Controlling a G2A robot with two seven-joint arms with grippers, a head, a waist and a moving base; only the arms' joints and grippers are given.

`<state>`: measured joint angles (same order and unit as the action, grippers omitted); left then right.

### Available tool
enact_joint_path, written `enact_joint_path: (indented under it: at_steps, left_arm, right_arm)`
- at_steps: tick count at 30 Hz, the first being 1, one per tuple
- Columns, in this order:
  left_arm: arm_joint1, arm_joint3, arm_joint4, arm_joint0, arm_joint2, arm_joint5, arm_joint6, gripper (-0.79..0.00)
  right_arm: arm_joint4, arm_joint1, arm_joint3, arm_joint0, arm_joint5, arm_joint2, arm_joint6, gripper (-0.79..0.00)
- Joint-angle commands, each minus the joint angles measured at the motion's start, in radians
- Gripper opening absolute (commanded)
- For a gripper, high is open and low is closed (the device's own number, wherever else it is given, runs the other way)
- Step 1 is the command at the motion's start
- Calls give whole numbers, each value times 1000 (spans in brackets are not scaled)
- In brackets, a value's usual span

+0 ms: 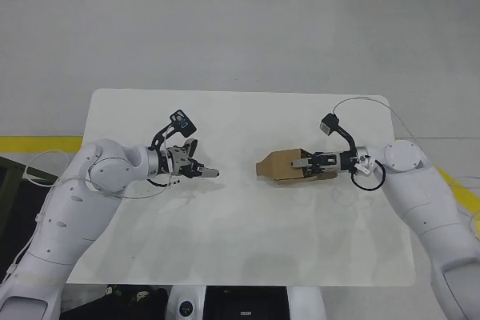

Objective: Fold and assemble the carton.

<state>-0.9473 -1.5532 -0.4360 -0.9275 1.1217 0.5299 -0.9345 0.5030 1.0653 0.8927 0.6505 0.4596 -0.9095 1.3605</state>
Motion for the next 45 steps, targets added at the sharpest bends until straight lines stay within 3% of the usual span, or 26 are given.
enact_joint_path:
  at_steps: [1,13,24,36,45]
  left_arm:
    - [0,2,1,2,-1,1,0,0]
    - [5,7,29,2,15,1,16,0]
    - [18,-40,215,-19,96,12,24,0]
    - [-7,-28,134,41,-20,-56,62,0]
    - [-20,-1,129,74,-63,-67,72,0]
  right_arm:
    - [20,3,1,0,-1,7,1,-785]
    - [227,26,36,10,5,11,-5,-785]
    - [244,36,82,16,-16,25,16,-785]
    - [263,61,115,15,-4,54,4,-785]
    - [286,71,148,26,3,52,-3,-785]
